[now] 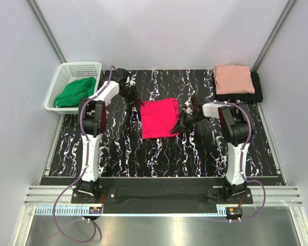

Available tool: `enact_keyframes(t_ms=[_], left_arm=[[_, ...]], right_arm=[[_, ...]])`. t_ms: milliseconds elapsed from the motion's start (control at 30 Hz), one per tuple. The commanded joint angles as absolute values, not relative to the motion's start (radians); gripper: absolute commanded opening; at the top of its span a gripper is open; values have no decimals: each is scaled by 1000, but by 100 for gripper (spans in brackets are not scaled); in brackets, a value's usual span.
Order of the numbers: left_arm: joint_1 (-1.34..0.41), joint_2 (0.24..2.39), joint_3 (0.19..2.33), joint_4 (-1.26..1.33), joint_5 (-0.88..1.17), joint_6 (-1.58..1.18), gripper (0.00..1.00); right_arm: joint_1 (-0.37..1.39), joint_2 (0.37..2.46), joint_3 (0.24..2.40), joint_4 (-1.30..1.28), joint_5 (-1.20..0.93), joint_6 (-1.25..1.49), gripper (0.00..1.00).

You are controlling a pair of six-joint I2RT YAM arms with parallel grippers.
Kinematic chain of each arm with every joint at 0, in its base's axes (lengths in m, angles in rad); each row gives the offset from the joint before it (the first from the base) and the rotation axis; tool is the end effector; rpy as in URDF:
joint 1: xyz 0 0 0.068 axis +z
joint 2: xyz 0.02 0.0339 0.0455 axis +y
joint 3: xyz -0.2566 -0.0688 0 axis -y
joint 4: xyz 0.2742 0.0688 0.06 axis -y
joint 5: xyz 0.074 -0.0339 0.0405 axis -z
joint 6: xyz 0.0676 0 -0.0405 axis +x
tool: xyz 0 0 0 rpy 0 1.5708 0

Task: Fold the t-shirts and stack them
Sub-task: Fold the tshirt

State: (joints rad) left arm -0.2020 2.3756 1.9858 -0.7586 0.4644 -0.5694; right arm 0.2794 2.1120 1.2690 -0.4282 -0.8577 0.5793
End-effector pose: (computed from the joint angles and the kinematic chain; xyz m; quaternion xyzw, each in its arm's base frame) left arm 0.5195 -0.1373 0.1201 -0.1264 0.9443 -0.2852 0.1044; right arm 0.3841 0.1634 0.0557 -0.0730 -0.8984 -0.4303 0.0478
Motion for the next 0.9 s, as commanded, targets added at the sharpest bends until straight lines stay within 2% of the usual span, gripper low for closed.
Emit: enact_keyframes(t_ms=[0, 300, 467, 700, 867], left_arm=[[-207, 2370, 2014, -746, 485, -563, 34], [-212, 2358, 1987, -746, 486, -554, 34], [-212, 2316, 1954, -746, 477, -549, 36], [-204, 2102, 1853, -747, 449, -548, 41], [-216, 1892, 1651, -756, 433, -542, 40]], right_arm=[[282, 2140, 1256, -387, -839, 555, 16], [282, 2151, 1218, -350, -854, 565, 16], [282, 2037, 1215, -353, -850, 572, 18], [281, 1740, 1325, -451, -867, 612, 25], [282, 1669, 1410, -593, -833, 603, 26]])
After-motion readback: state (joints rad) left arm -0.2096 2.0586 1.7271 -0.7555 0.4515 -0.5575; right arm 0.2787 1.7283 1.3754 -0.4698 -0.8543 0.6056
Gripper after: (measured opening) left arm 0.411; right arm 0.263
